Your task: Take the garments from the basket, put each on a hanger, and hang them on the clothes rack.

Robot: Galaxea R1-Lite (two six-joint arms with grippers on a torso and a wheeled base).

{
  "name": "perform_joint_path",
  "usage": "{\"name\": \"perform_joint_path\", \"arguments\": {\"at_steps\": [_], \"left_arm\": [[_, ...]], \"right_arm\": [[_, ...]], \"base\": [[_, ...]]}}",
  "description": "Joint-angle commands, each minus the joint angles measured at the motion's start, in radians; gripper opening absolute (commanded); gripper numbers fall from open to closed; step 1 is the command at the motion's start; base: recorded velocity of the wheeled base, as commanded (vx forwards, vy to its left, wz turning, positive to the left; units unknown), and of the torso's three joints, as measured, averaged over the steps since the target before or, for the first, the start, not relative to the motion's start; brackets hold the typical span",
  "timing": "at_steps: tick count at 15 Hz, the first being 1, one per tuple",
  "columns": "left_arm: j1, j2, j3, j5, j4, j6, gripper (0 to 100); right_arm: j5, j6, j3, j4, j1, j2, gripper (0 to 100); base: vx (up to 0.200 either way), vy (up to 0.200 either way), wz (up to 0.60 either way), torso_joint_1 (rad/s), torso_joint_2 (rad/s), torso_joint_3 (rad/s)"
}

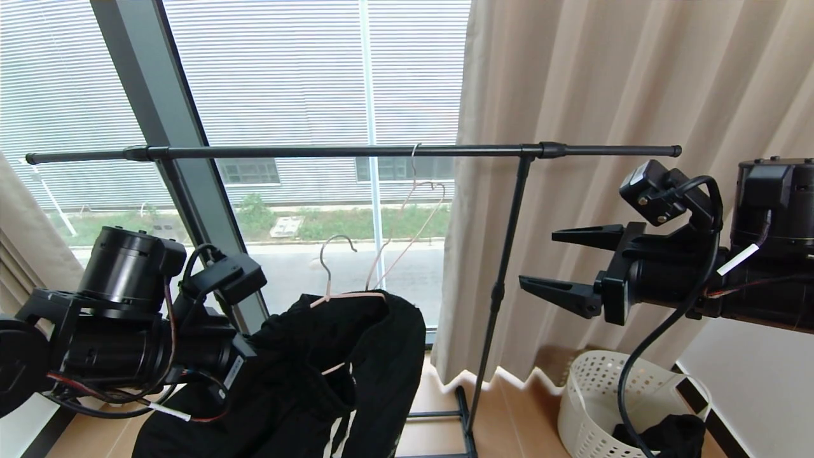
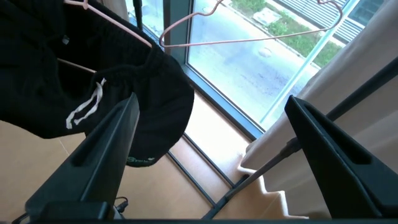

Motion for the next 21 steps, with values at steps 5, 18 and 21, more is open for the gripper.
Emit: {"name": "perform_joint_path", "arguments": {"at_steps": [5, 18, 21], "left_arm": [[0.012, 0.099, -0.003, 0.066, -0.007, -0.006, 0], [0.042, 0.321, -0.378, 0.172, -0.142, -0.206, 0], [0.028, 0.378, -0.488, 0.172, -0.146, -0.213, 0]], "right_arm": [[0.000, 0.000, -0.001, -0.001, 0.001, 0.010, 100], [-0.001, -0.001, -0.001, -0.001, 0.001, 0.023, 100], [-0.001, -0.001, -0.002, -0.002, 0.001, 0.029, 100]], "base": [[0.000, 0.000, 0.00, 0.000, 0.00, 0.000], [0.000, 0.000, 0.00, 0.000, 0.00, 0.000], [0.000, 0.000, 0.00, 0.000, 0.00, 0.000]]}}
